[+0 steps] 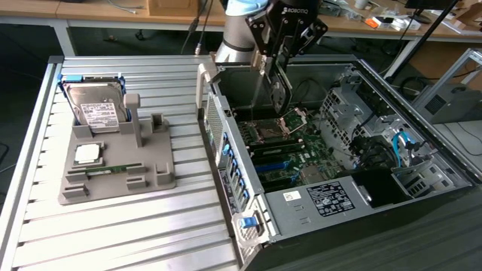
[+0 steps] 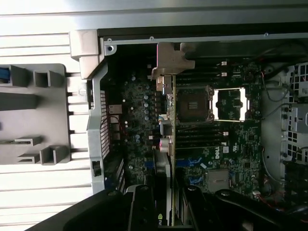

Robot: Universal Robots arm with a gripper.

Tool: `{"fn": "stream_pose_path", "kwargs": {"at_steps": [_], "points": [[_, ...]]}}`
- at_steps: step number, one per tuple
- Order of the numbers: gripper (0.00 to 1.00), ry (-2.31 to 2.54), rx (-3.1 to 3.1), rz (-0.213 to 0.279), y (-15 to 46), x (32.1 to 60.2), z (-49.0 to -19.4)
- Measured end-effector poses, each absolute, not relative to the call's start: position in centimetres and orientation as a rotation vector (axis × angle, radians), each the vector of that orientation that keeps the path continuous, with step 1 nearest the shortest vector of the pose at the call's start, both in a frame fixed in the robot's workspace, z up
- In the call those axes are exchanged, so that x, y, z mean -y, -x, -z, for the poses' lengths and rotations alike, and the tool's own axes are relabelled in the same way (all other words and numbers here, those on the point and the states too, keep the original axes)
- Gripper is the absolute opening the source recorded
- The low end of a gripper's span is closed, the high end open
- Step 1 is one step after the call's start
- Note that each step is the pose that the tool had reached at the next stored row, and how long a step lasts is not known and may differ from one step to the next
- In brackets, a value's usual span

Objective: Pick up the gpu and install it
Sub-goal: 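Pick up the gpu and move the gpu toward the slot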

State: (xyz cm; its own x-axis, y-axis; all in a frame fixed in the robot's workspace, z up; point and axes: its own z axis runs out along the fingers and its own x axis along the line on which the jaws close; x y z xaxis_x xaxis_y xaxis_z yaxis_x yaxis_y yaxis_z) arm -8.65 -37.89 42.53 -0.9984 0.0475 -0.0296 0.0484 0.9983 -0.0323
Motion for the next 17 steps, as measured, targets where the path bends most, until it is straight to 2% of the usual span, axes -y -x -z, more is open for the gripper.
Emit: {"fn": "stream_pose_path", "kwargs": {"at_steps": [17], "points": [[0.27,-0.075,-3.111,0.058,6.3,37.9,-42.5]]}}
